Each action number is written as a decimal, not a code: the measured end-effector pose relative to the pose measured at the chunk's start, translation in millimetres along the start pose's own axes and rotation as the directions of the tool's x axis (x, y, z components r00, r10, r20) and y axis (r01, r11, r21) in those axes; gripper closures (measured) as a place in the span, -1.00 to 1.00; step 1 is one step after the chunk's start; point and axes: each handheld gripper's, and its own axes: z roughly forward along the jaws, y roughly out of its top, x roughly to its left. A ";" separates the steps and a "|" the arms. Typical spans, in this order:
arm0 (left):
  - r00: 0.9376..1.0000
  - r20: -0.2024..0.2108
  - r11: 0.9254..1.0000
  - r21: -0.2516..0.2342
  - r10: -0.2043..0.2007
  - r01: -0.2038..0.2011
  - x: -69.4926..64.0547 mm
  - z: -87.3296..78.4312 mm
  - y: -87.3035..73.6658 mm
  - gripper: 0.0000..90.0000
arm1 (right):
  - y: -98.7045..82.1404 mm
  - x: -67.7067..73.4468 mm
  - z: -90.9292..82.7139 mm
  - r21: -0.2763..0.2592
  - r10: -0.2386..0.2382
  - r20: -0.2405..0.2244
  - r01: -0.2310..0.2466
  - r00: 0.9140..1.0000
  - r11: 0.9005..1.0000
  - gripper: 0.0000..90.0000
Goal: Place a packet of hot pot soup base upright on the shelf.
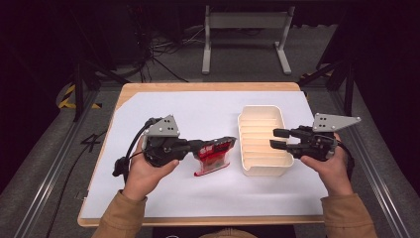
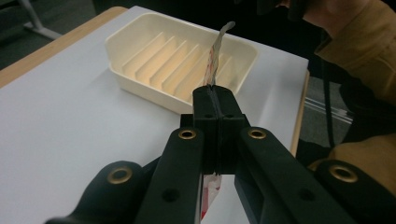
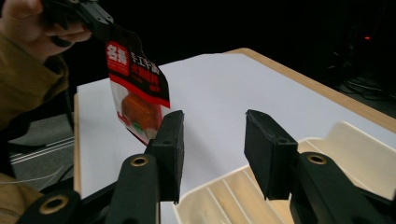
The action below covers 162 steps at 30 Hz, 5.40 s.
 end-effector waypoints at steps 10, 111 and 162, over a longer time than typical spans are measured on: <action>0.999 0.036 0.999 0.005 0.039 -0.039 -14.3 5.4 5.2 1.00 | 8.5 20.7 17.8 0.031 -0.059 -0.068 0.061 0.996 0.998 0.20; 0.985 -0.155 0.988 -0.142 -0.077 0.055 13.4 -28.9 -16.1 -0.01 | 66.2 -41.3 8.0 0.174 -0.283 0.016 0.276 0.959 0.945 0.98; 0.977 -0.172 0.985 -0.144 -0.124 0.099 18.3 -34.3 -26.2 -0.01 | 30.7 -87.6 22.0 0.177 -0.340 -0.041 0.342 0.939 0.923 0.98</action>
